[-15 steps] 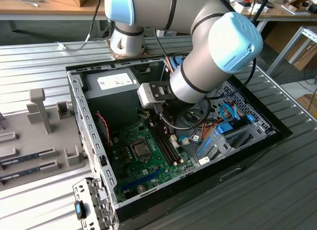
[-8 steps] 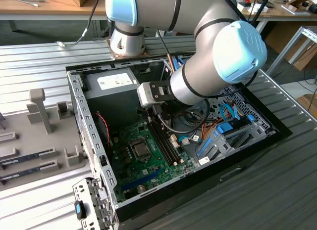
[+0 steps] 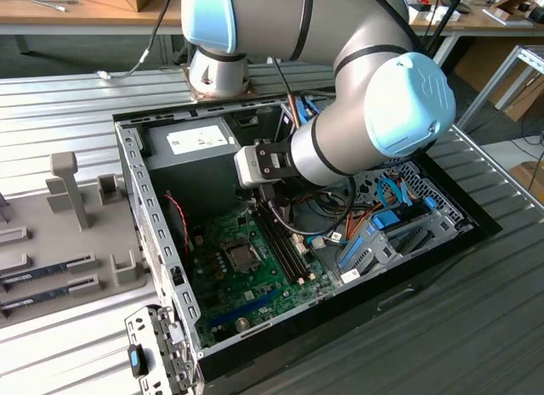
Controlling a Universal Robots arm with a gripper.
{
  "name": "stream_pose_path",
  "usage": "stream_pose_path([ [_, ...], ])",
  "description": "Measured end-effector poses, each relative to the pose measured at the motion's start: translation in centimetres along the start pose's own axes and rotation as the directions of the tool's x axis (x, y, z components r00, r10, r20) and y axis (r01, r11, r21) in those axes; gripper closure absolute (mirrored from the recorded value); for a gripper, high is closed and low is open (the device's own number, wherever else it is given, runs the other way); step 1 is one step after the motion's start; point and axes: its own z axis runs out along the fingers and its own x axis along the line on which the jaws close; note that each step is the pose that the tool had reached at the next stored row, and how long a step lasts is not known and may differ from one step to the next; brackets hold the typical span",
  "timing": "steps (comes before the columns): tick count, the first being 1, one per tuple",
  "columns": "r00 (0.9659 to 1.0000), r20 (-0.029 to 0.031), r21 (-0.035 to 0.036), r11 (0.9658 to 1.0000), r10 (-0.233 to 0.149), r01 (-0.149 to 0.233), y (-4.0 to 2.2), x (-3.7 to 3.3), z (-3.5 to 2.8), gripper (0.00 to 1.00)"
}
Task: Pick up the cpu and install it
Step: 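Close the cpu cover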
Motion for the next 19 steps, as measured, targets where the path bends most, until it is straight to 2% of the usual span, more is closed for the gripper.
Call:
stream_pose_path([
  [3, 0.9999, 0.0091, 0.0027, 1.0, 0.005, -0.005, -0.08, 0.19, 0.39, 0.89],
  [7, 0.9999, 0.0118, 0.0057, 0.9999, 0.011, -0.012, -0.21, 0.54, 1.08, 0.89],
  [10, 0.9997, 0.014, 0.0089, 0.9998, 0.018, -0.018, -0.38, 0.99, 1.99, 0.89],
  [17, 0.9995, 0.0164, 0.0131, 0.9995, 0.027, -0.027, -0.61, 1.59, 3.21, 0.89],
  [18, 0.9995, 0.0172, 0.0132, 0.9995, 0.027, -0.027, -0.61, 1.61, 3.23, 0.89],
  [19, 0.9994, 0.0234, 0.013, 0.9996, 0.026, -0.027, -0.61, 1.61, 3.26, 0.89],
])
